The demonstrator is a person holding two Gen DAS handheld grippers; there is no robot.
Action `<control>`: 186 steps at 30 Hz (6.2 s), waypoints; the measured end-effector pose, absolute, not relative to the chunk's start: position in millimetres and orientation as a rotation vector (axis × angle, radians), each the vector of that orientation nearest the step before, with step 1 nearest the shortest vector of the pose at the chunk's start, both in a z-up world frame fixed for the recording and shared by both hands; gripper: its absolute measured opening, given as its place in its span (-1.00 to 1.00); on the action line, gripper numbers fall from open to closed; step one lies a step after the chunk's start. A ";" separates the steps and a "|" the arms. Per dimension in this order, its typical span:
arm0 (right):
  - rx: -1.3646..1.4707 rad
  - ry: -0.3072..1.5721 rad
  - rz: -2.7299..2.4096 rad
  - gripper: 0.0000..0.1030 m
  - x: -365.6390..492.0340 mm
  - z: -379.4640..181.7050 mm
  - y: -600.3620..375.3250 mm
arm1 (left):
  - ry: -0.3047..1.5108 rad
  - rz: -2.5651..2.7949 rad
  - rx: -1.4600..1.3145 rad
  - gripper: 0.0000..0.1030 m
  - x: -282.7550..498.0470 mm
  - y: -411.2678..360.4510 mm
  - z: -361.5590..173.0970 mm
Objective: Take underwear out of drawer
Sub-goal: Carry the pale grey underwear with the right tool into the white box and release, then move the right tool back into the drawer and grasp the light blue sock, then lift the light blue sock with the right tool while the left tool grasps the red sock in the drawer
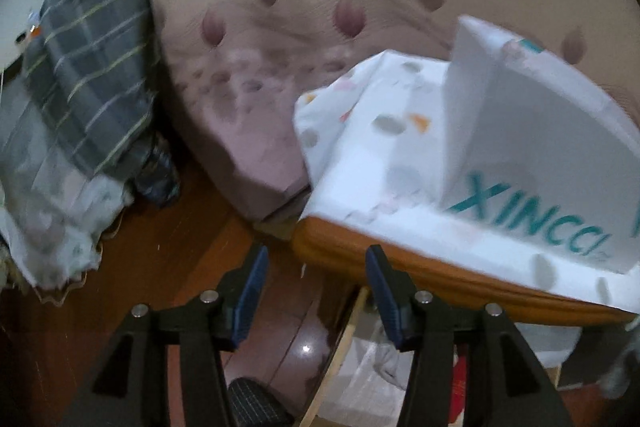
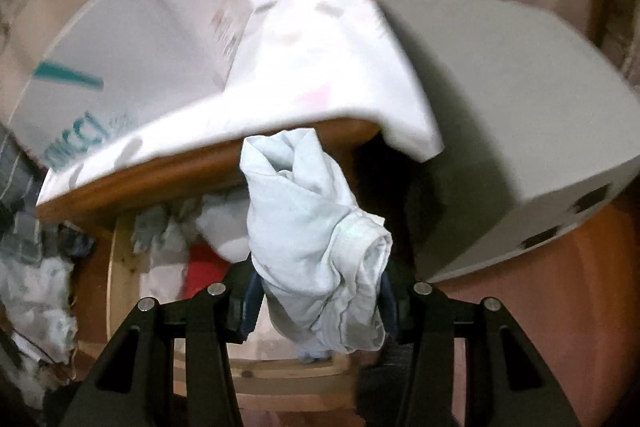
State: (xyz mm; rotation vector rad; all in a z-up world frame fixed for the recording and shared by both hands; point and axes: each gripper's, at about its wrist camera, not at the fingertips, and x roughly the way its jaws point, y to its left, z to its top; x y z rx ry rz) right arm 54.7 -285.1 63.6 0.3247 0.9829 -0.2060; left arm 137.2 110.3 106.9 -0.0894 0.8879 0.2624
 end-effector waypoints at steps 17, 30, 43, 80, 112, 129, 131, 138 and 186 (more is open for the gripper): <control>0.296 0.827 -0.233 -0.11 129.1 226.3 -290.3 | 0.936 0.381 -0.110 0.01 131.3 132.0 50.5; 0.180 0.908 -0.111 -0.10 217.8 238.2 -208.1 | 0.907 0.413 -0.182 0.01 130.0 149.4 58.8; 0.066 1.124 -0.124 -0.06 270.0 158.0 -181.7 | 0.948 0.433 -0.227 0.01 131.2 160.8 52.8; -0.303 1.543 0.112 -0.03 91.7 -3.8 -147.2 | 0.989 0.370 -0.194 0.01 134.8 147.5 46.9; -0.633 1.892 0.188 0.17 132.8 -153.1 -137.3 | 1.023 0.380 -0.186 0.01 135.9 143.9 41.6; -0.281 1.530 0.128 -0.25 108.2 -43.0 -185.5 | 1.097 0.268 -0.162 0.01 131.9 126.2 29.8; -0.173 1.445 0.138 -0.25 99.6 -22.2 -195.4 | 1.096 0.238 -0.127 0.01 129.1 117.2 29.2; -0.009 1.183 0.059 -0.25 73.4 23.3 -222.9 | 1.175 0.085 -0.073 0.01 117.7 84.0 20.2; 0.364 0.728 -0.560 -0.23 25.2 59.5 -356.8 | 1.734 -0.050 0.029 0.01 154.0 -65.6 -117.1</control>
